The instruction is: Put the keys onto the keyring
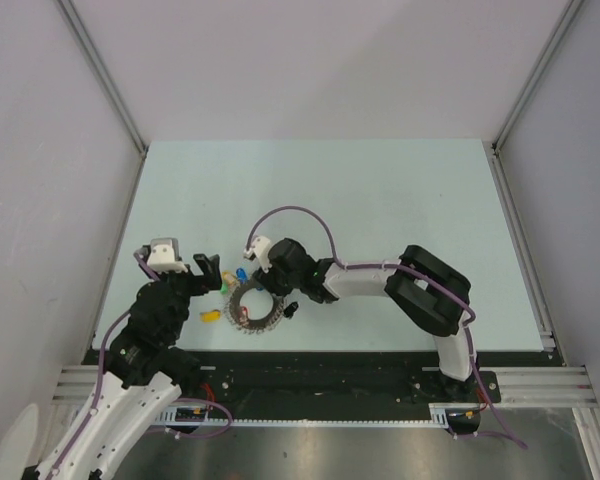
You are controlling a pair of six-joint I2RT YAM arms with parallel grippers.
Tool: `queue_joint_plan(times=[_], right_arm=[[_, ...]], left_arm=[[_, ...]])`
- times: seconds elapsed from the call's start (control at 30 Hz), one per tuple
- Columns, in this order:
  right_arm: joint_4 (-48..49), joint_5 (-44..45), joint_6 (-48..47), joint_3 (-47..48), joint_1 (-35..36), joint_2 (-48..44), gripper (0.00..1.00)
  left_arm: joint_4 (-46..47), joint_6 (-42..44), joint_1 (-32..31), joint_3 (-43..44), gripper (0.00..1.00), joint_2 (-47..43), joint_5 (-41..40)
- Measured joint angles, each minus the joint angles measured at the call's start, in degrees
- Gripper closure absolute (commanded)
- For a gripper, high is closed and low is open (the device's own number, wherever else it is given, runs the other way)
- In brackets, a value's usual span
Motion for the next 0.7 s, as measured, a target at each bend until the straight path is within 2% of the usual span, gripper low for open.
queue_joint_plan(times=[0.23, 0.43, 0.7], right_arm=[[-2.7, 6.0, 4.9, 0.9, -7.4, -0.1, 0.49], [-9.2, 9.6, 7.6, 0.9, -10.4, -2.6, 0.49], [-16.5, 10.0, 9.1, 0.3, -11.0, -13.8, 0.49]], left_arm=[[2.1, 0.9, 0.4, 0.0, 0.1, 2.1, 2.2], [3.5, 1.6, 1.1, 0.0, 0.09, 5.6, 6.4], [4.3, 0.5, 1.3, -0.1, 0.13, 10.1, 13.7]])
